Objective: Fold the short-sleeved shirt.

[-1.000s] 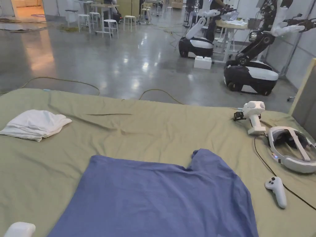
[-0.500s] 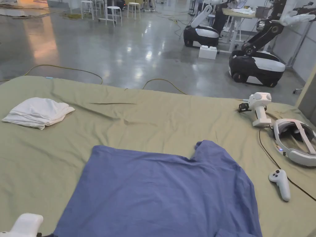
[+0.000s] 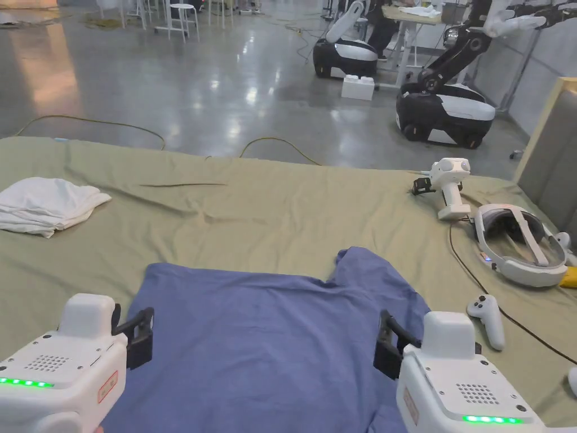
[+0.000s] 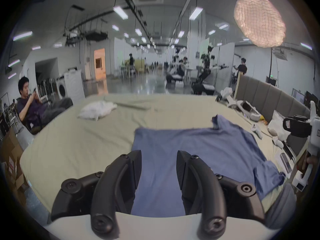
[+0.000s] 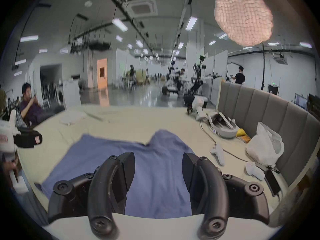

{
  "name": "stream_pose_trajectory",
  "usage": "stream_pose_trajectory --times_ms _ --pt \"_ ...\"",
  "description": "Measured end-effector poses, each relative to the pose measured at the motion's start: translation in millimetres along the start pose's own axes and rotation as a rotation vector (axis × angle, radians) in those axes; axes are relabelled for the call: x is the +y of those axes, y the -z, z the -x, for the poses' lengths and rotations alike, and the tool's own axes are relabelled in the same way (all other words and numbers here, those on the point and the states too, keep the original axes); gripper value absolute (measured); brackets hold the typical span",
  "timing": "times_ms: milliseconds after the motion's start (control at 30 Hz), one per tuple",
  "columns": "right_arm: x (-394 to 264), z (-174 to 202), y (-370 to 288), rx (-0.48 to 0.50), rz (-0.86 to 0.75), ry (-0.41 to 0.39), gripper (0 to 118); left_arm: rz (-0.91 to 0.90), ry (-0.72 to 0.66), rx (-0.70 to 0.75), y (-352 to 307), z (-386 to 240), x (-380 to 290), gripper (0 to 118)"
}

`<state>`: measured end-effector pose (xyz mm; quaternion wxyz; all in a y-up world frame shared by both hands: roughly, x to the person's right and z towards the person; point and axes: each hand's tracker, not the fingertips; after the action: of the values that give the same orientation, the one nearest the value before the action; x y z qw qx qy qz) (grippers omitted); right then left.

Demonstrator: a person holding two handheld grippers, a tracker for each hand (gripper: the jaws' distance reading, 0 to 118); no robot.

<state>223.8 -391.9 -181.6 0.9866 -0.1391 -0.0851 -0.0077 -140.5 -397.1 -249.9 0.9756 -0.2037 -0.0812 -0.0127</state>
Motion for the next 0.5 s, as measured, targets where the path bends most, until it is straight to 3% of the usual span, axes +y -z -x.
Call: stream_pose_trajectory --times_ms 100,167,200,233,267,333,500 --pt "11 13 1 -0.021 -0.090 0.021 56 -0.105 -0.016 0.021 -5 -12 10 45" --pt "16 17 3 -0.025 -0.115 0.020 29 -0.144 -0.034 0.027 -4 -11 13 40" --pt "18 18 4 -0.033 -0.131 0.016 17 -0.168 -0.043 0.026 -5 -12 15 31" --pt "19 19 4 -0.046 -0.152 0.013 12 -0.190 -0.050 0.023 -7 -12 16 21" --pt "20 20 4 -0.049 -0.158 0.013 4 -0.202 -0.049 0.033 -9 -14 18 18" --pt "23 20 5 -0.046 -0.187 0.017 0 -0.213 -0.055 0.030 -11 -14 20 5" --pt "25 22 1 -0.056 -0.228 -0.011 0 -0.201 -0.040 0.049 -10 -9 20 1"
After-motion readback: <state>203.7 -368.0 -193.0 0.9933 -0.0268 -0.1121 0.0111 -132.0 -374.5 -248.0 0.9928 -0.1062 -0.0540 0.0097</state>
